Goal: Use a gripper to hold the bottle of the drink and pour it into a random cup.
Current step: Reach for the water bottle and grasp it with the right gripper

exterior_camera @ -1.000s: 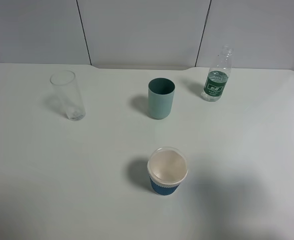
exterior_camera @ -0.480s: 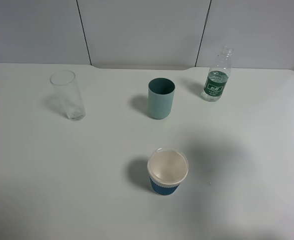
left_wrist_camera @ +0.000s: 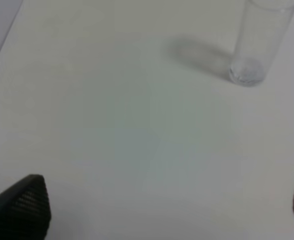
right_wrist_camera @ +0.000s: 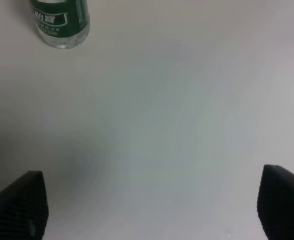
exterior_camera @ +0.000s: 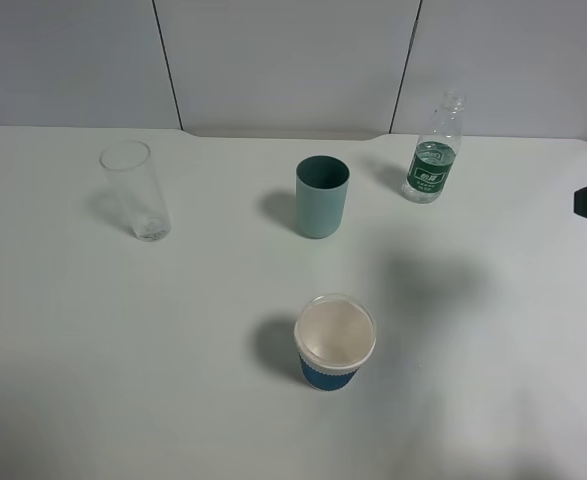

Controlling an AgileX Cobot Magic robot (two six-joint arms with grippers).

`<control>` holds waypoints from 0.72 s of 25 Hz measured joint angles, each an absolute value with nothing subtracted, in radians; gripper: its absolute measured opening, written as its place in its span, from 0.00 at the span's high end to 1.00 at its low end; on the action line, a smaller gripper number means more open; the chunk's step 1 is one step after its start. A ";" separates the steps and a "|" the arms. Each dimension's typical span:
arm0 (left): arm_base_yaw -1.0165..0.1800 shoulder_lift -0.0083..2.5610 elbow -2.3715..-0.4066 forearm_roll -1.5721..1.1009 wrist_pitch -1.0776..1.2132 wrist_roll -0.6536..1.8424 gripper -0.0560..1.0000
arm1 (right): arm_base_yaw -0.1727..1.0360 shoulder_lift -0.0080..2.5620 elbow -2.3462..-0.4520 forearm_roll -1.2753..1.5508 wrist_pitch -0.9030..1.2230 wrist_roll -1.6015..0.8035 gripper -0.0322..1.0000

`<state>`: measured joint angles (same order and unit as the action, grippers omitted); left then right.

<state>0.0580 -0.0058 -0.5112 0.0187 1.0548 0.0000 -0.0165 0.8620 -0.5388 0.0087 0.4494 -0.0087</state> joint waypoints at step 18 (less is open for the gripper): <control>0.058 -0.006 -0.511 0.019 1.055 0.000 0.02 | -0.017 1.248 -0.539 -0.023 0.167 -0.009 0.17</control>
<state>0.0580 -0.0058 -0.5112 0.0187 1.0548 0.0000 -0.0165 1.2478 -0.5388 -0.0232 0.1673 -0.0087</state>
